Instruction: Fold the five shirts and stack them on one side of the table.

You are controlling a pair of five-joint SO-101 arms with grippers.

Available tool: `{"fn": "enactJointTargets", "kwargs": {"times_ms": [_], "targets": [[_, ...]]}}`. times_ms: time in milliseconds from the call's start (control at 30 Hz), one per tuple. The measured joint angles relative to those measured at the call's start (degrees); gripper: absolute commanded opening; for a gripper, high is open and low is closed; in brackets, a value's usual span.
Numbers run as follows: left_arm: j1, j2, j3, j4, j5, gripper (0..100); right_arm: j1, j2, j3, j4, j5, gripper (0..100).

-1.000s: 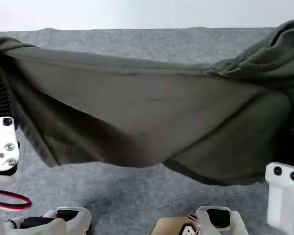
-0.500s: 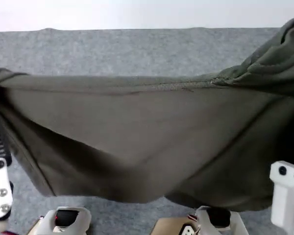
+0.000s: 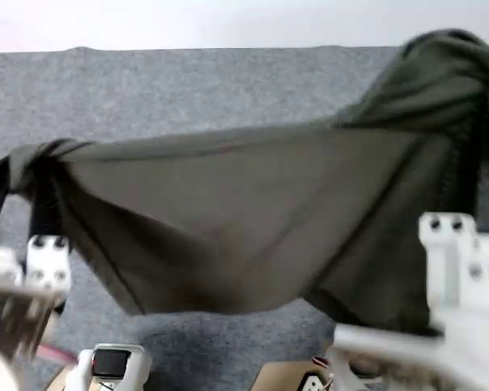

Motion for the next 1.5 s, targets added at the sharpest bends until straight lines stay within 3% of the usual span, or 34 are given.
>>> {"fn": "enactJointTargets", "kwargs": {"times_ms": [367,833,1067,1300,1500], "targets": [[0.1,0.4,34.2,-23.4,0.0,0,0.0,0.7,28.7,-10.5,-6.1,1.0],[0.1,1.2,73.5,-69.2,0.1,0,0.0,0.9,75.5,-50.1,-7.0,1.0],[0.1,13.4,74.8,-81.8,0.3,0,0.0,0.9,88.6,-67.2,-7.0,1.0],[0.2,29.5,65.0,-86.5,0.4,0,1.1,4.8,88.9,-70.2,-7.0,1.0],[0.2,42.2,52.0,-86.7,0.4,0,1.6,15.6,80.0,-70.3,-7.0,1.0]]}}
